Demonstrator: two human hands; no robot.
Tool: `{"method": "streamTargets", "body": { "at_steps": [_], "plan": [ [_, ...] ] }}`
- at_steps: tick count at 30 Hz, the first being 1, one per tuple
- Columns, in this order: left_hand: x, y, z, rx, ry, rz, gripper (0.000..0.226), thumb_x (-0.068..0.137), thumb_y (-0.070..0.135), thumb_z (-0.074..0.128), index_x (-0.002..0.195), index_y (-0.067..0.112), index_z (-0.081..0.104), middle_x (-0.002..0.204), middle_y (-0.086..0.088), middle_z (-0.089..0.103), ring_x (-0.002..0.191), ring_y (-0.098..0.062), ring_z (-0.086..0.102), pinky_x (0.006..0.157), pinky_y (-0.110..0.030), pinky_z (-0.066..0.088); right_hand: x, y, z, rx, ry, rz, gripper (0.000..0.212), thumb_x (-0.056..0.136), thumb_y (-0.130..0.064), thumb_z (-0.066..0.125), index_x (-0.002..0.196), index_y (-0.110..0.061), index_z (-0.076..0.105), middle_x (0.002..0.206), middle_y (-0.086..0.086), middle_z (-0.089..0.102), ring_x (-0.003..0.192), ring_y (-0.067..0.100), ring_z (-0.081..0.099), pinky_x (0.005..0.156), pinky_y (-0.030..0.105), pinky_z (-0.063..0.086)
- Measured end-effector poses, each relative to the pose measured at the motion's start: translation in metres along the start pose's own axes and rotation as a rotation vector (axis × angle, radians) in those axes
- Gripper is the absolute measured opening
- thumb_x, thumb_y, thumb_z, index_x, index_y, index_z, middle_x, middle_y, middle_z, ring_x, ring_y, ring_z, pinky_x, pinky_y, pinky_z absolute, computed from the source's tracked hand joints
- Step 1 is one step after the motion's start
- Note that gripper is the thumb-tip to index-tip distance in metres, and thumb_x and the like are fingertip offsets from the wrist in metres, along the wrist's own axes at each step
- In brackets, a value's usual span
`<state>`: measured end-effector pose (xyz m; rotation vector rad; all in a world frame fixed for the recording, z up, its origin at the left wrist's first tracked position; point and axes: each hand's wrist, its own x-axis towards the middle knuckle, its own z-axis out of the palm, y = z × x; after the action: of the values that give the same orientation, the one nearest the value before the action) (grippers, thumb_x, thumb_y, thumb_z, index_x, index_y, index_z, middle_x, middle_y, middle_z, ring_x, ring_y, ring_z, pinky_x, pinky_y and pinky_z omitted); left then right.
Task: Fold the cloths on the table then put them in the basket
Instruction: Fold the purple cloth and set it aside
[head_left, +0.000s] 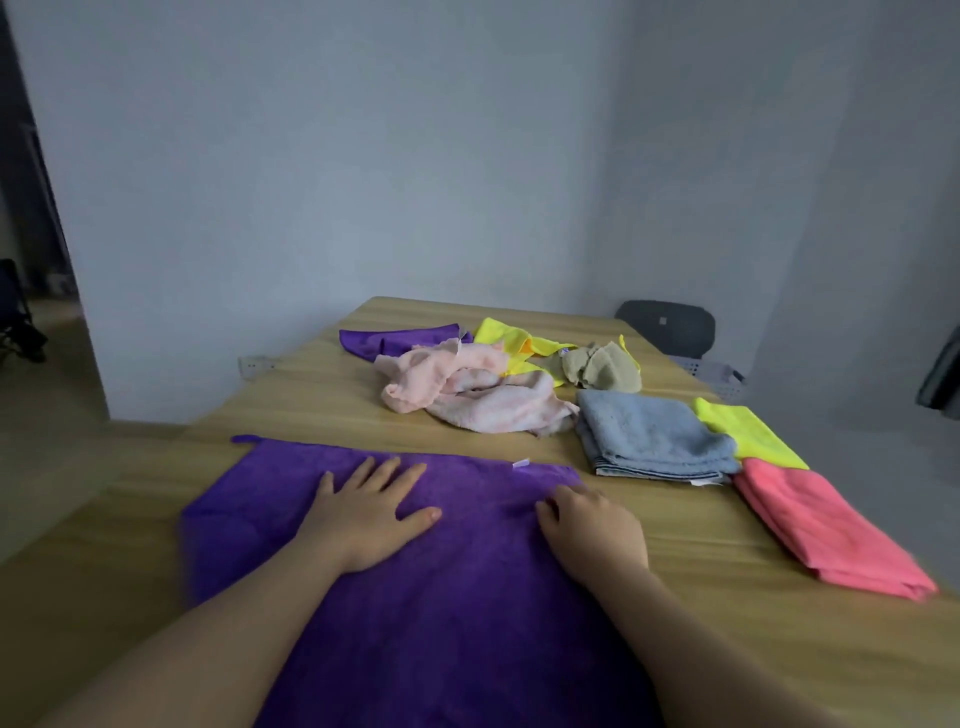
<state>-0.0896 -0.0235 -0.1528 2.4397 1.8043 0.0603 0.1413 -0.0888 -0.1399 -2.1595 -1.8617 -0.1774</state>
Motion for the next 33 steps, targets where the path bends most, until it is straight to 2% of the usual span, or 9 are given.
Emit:
{"method": "streamTargets", "body": {
  "at_steps": [2,5,7,10,13,21,25,27,33],
  "plan": [
    [-0.018,0.004,0.000,0.020,-0.035,0.023,0.069,0.084,0.074,0.015,0.145,0.046,0.000,0.158,0.010,-0.006,0.145,-0.014,-0.008,0.114,-0.052,-0.003,-0.016,0.003,-0.009,-0.022,-0.077,0.001,0.036,0.095,-0.044,0.034,0.105,-0.019,0.058,0.115,0.000,0.062,0.106,0.024,0.057,0.080,0.030,0.036],
    [-0.039,0.017,0.001,0.038,-0.054,0.051,0.069,0.085,0.074,0.014,0.146,0.045,0.001,0.158,0.010,-0.006,0.145,-0.015,-0.009,0.114,-0.053,-0.004,-0.032,-0.001,-0.018,-0.024,-0.123,0.035,0.044,0.094,-0.048,0.031,0.114,-0.018,0.057,0.127,0.002,0.057,0.122,0.022,0.045,0.105,0.037,0.026],
    [-0.050,0.028,0.003,0.031,-0.054,0.073,0.069,0.085,0.074,0.014,0.146,0.044,0.001,0.158,0.010,-0.006,0.145,-0.016,-0.009,0.113,-0.053,-0.004,-0.043,-0.008,-0.018,0.071,-0.125,0.048,0.051,0.094,-0.050,0.031,0.130,-0.018,0.047,0.142,0.002,0.043,0.136,0.022,0.030,0.111,0.040,0.020],
    [-0.063,0.041,0.005,-0.006,-0.036,0.071,0.069,0.085,0.073,0.016,0.146,0.043,0.003,0.158,0.010,-0.004,0.146,-0.016,-0.008,0.113,-0.054,-0.004,-0.064,-0.009,-0.009,0.107,-0.245,0.010,0.062,0.093,-0.058,0.025,0.146,-0.025,0.025,0.156,0.001,0.019,0.144,0.021,0.012,0.115,0.042,0.011],
    [-0.071,0.048,0.003,-0.028,-0.049,0.042,0.070,0.085,0.074,0.017,0.146,0.044,0.005,0.158,0.009,-0.004,0.146,-0.018,-0.008,0.112,-0.055,-0.006,-0.076,0.007,-0.008,0.059,-0.259,0.010,0.068,0.090,-0.066,0.020,0.148,-0.031,0.016,0.158,-0.003,0.008,0.146,0.018,0.003,0.116,0.040,0.004],
    [-0.077,0.083,0.000,-0.073,-0.095,0.123,0.069,0.087,0.071,0.024,0.147,0.043,0.005,0.158,0.007,-0.007,0.145,-0.019,-0.010,0.111,-0.057,-0.007,-0.075,0.044,-0.030,-0.059,-0.353,0.028,0.066,0.092,-0.064,0.022,0.149,-0.032,0.013,0.159,-0.005,0.006,0.146,0.019,0.003,0.116,0.041,0.008],
    [-0.079,0.064,-0.007,-0.005,-0.073,0.107,0.068,0.087,0.069,0.027,0.147,0.042,0.008,0.159,0.006,-0.005,0.146,-0.020,-0.008,0.112,-0.056,-0.002,-0.071,0.012,-0.032,0.052,-0.243,0.015,0.060,0.094,-0.058,0.026,0.147,-0.032,0.017,0.158,0.000,0.008,0.146,0.024,0.001,0.115,0.047,0.006],
    [-0.082,0.048,-0.009,0.010,-0.087,0.049,0.070,0.086,0.072,0.026,0.146,0.043,0.009,0.159,0.006,-0.003,0.146,-0.021,-0.006,0.112,-0.057,-0.001,-0.076,-0.011,-0.023,0.154,-0.289,0.008,0.060,0.092,-0.062,0.024,0.146,-0.037,0.017,0.158,-0.002,0.008,0.146,0.023,0.001,0.114,0.049,0.004],
    [-0.086,0.006,-0.002,-0.010,-0.118,-0.026,0.070,0.082,0.078,0.020,0.144,0.049,0.006,0.158,0.011,-0.003,0.146,-0.019,-0.007,0.111,-0.059,-0.004,-0.071,-0.017,-0.011,0.032,-0.359,-0.021,0.065,0.088,-0.071,0.015,0.146,-0.043,0.010,0.159,-0.004,0.003,0.146,0.023,-0.001,0.115,0.049,0.001]
  ]
}}
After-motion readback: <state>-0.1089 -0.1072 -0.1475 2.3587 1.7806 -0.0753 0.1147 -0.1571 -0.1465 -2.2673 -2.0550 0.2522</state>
